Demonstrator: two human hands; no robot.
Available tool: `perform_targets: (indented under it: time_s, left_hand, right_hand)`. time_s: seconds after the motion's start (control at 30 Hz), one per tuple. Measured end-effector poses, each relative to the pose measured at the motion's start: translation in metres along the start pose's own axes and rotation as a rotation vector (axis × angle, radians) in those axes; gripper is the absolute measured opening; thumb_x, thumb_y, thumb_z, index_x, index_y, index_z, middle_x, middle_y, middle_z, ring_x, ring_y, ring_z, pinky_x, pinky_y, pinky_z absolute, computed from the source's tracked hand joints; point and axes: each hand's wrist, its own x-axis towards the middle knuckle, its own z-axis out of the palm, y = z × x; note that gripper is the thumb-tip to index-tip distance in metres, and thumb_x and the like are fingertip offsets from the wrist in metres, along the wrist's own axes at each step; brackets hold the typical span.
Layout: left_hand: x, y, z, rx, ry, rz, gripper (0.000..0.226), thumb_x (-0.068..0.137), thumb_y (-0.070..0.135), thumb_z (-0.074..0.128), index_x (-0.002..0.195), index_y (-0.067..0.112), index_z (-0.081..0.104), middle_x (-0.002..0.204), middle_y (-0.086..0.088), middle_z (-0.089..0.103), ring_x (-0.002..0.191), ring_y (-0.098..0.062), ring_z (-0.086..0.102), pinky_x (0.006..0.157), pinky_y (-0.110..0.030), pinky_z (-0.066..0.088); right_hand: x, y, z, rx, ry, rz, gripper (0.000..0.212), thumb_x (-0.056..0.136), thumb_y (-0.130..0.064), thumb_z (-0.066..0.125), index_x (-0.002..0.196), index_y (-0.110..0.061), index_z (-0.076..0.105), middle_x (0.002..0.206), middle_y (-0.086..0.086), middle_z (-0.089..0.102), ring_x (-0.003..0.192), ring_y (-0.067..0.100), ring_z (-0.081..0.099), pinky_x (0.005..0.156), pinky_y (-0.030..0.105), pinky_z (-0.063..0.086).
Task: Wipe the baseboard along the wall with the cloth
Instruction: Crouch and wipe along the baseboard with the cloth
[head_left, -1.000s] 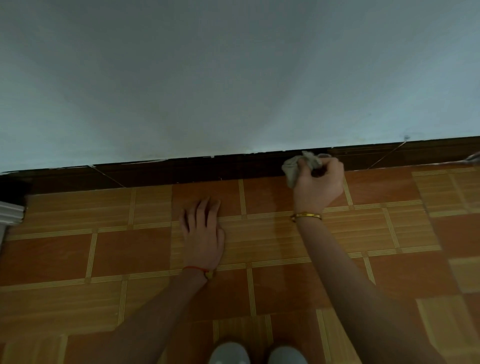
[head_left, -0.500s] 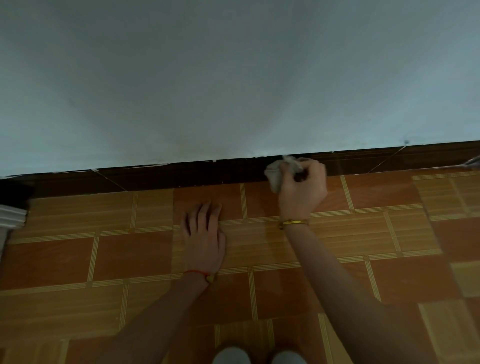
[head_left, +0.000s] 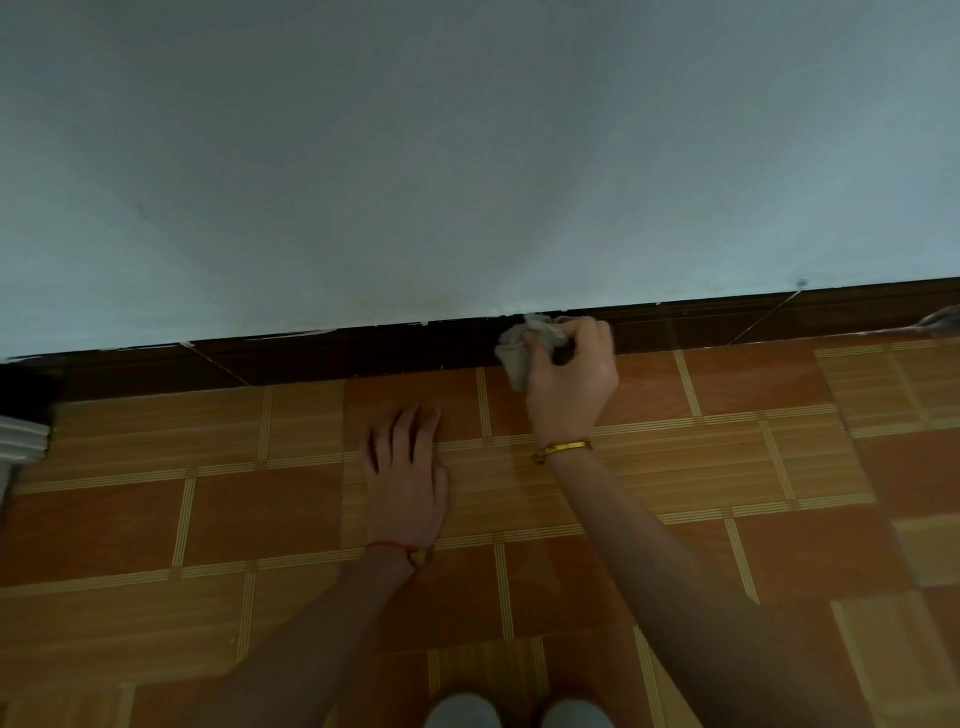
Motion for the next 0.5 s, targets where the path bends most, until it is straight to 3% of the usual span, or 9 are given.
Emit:
perform_targets:
  time_s: [0.1,0.17,0.3,0.43,0.5]
  left_hand:
    - [0.0,0.0,0.0,0.002,-0.013,-0.006,0.054,0.091,0.024,0.036,0.143,0.015,0.047,0.148,-0.011,0.043,0.138,-0.032,0.036,0.115,-0.062,0.024]
    - [0.0,0.001,0.0,0.004,-0.016,-0.004,0.054,0.091,0.024,0.036,0.143,0.015,0.047,0.149,-0.01,0.043,0.138,-0.032,0.036,0.116,-0.062,0.022]
    - [0.0,0.003,0.002,0.009,0.004,-0.015,0.053,0.091,0.023,0.038,0.141,0.015,0.049,0.146,-0.011,0.045,0.137,-0.032,0.037,0.114,-0.063,0.024]
    - [0.0,0.001,0.001,0.017,0.012,0.0,0.053,0.09,0.024,0.04,0.141,0.015,0.048,0.146,-0.011,0.044,0.135,-0.033,0.039,0.113,-0.063,0.026]
    - [-0.001,0.0,0.0,0.024,0.006,0.008,0.054,0.09,0.024,0.04,0.143,0.015,0.047,0.147,-0.011,0.044,0.135,-0.033,0.039,0.113,-0.062,0.025]
  right_hand:
    - [0.025,0.025,-0.022,-0.062,0.207,0.199,0.02,0.078,-0.018,0.076,0.08,-0.01,0.058,0.086,0.003,0.059,0.075,0.008,0.05,0.068,0.014,0.042]
    - [0.039,0.038,-0.036,-0.07,0.256,0.3,0.022,0.077,-0.02,0.077,0.081,-0.012,0.057,0.091,0.005,0.061,0.079,0.008,0.052,0.07,0.012,0.045]
    - [0.03,0.027,-0.031,-0.082,0.157,0.179,0.02,0.079,-0.017,0.075,0.081,-0.011,0.056,0.087,0.001,0.057,0.075,0.006,0.048,0.065,0.003,0.039]
    - [-0.009,-0.005,0.005,-0.014,-0.063,-0.046,0.019,0.079,-0.007,0.073,0.075,-0.009,0.055,0.081,0.0,0.053,0.072,0.01,0.047,0.063,0.011,0.039]
    - [-0.015,-0.014,0.014,0.011,-0.106,-0.069,0.02,0.078,-0.004,0.073,0.074,-0.007,0.054,0.081,0.003,0.053,0.072,0.013,0.05,0.062,0.015,0.041]
